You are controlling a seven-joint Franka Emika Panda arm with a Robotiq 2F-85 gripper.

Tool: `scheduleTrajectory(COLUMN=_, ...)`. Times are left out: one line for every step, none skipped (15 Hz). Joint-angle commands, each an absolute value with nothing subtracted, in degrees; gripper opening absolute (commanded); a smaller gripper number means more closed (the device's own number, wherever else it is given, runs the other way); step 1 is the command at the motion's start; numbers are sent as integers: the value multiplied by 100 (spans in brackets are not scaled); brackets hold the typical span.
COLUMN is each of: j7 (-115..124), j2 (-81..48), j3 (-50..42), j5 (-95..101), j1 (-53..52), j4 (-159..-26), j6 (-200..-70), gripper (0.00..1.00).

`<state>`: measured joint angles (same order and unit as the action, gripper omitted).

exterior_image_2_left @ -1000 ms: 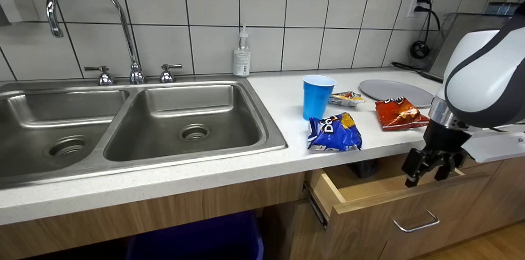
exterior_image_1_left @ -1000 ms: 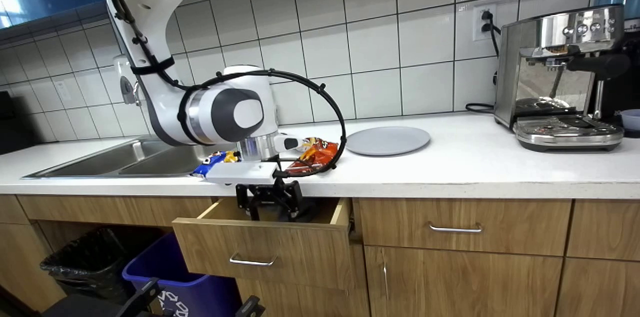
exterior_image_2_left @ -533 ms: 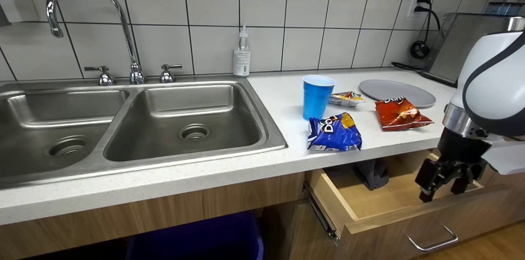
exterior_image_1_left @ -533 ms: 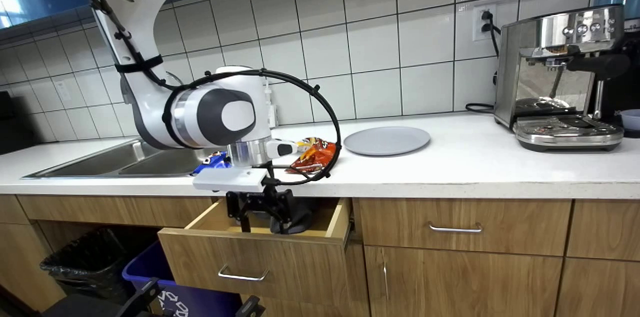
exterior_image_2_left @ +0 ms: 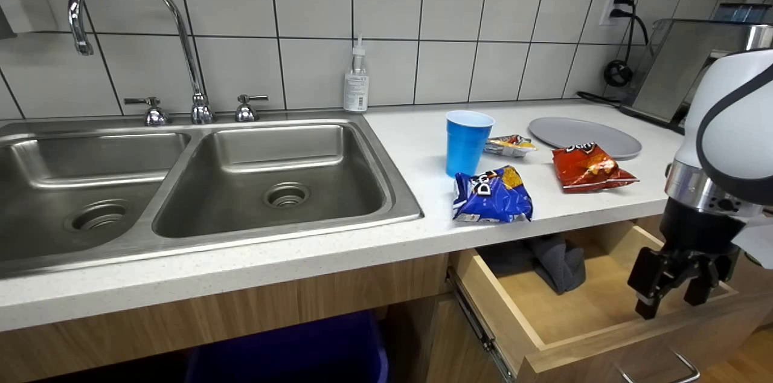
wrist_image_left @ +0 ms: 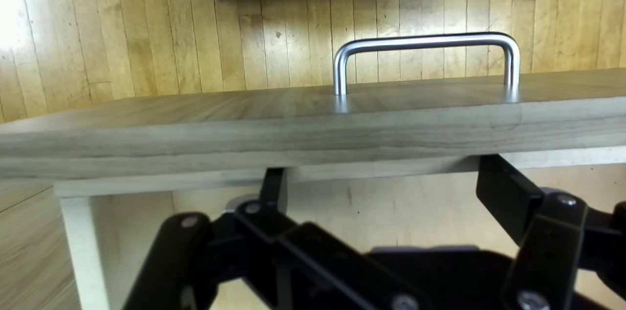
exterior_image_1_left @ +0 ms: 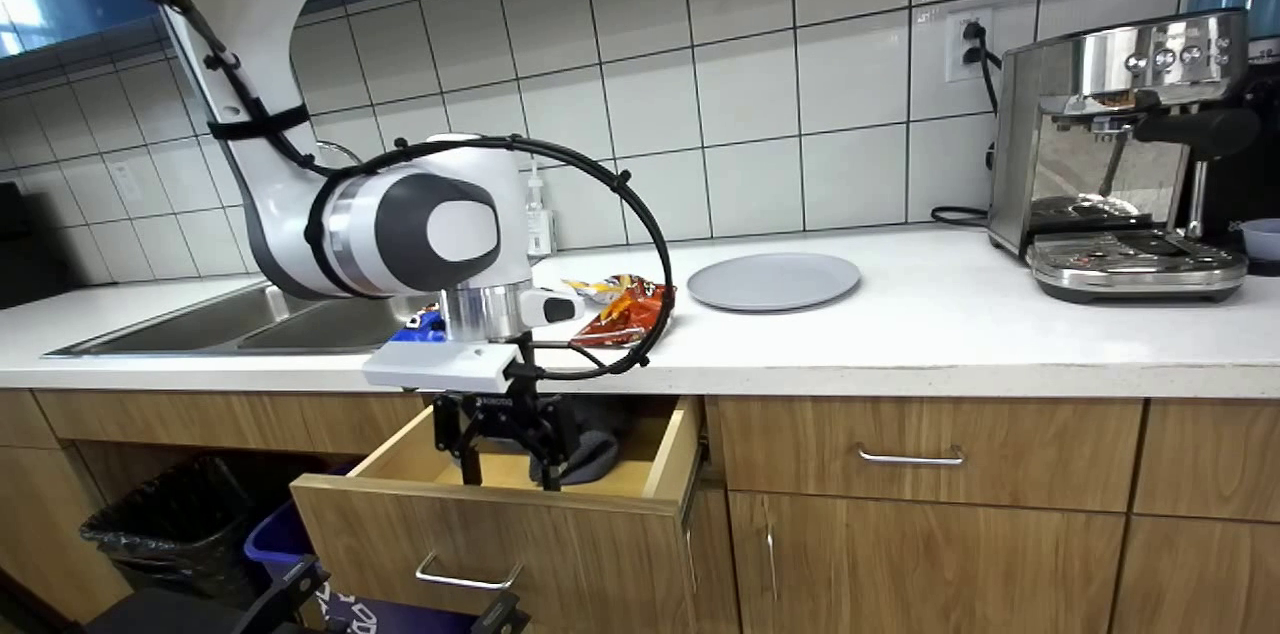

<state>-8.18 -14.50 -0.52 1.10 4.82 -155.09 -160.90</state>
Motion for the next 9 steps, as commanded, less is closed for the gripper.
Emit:
scheduleTrajectory(j7=-865, j2=-1086, j3=104, j5=-182, j1=543, j4=-15681, j6=-15669, gripper=100)
scheduleTrajectory(j7=-882, j2=-1016, j3=123, j5=-246, j1=546, j4=-15696, j6=-15636, gripper=100)
scheduleTrajectory(j7=-867, j2=-948, j3=124, j5=-299, j1=529, j4=-15700, j6=-15607, gripper=100)
scheduleTrajectory(j7=-871, j2=-883, j3=134, j5=-358, j1=522, j4=-15693, j6=-15553, gripper=100)
scheduleTrajectory(j7=-856, j2=-804, j3=131, j5=-398, j1=506, j4=-15690, j6=-15516, gripper=100)
scheduleTrajectory(j7=-854, j2=-715, j3=128, j5=-439, j1=495, j4=-15690, j6=-15476, gripper=100)
scheduleTrajectory(j7=-838, j2=-614, j3=110, j5=-455, j1=480, j4=-15689, j6=-15441, gripper=100)
scheduleTrajectory(j7=-798, j2=-523, j3=71, j5=-422, j1=458, j4=-15683, j6=-15417, gripper=100)
scheduleTrajectory(j7=-810, j2=-414, j3=42, j5=-414, j1=465, j4=-15663, j6=-15364, gripper=100)
